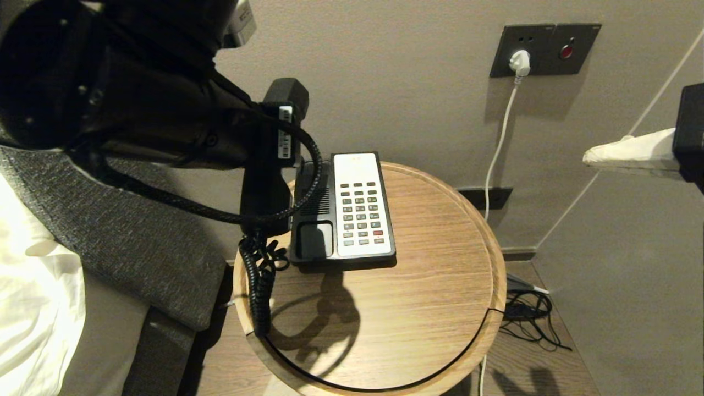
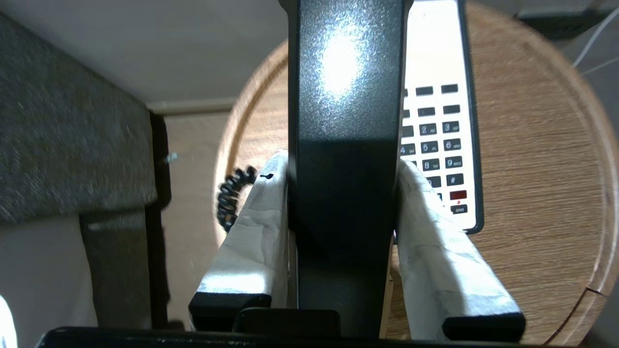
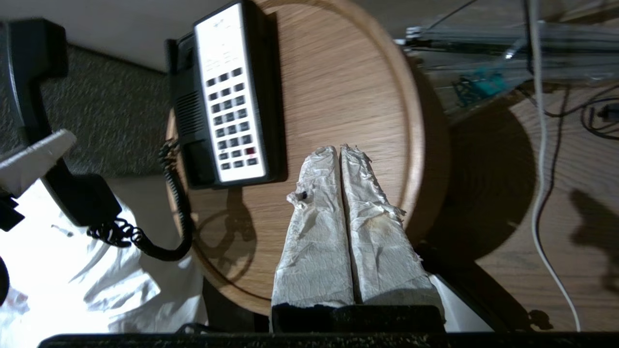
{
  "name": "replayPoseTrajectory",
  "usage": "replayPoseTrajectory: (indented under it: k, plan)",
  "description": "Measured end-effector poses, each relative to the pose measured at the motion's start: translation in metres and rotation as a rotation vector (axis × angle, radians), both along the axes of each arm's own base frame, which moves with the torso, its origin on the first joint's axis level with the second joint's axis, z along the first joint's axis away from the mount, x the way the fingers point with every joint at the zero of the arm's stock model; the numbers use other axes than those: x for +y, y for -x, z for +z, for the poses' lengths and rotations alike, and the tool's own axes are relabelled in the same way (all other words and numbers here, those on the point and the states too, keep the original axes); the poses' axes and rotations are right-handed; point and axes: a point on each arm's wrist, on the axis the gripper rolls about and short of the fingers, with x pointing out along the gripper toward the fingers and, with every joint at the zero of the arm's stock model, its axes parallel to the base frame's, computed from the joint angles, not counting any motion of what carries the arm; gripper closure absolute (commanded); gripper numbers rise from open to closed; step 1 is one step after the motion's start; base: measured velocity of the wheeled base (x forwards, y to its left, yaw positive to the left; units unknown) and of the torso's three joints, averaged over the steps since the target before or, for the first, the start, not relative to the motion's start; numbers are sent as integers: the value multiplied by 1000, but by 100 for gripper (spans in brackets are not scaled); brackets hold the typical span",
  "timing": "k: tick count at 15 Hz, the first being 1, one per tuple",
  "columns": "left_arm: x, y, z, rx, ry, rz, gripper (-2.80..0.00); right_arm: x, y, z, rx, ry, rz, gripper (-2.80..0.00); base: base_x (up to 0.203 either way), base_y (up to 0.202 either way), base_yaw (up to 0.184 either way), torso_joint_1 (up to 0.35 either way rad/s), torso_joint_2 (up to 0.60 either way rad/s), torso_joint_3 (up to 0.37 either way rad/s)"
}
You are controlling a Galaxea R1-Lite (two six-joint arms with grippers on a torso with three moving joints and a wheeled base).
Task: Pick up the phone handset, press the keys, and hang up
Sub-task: Put the handset back
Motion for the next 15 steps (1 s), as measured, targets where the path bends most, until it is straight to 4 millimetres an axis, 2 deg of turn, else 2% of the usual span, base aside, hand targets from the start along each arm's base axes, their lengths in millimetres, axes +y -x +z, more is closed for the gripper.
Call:
replayPoseTrajectory:
  k: [9,15]
  plan:
    - [-33,-29,-33,130,32,36,0,-8,5,-5,10,5,-31,0,0,0,0,0,0,0]
    - [-26,-39,-40,158,-24,72,0,-10,8,-8,14,7,-29,0,0,0,0,0,0,0]
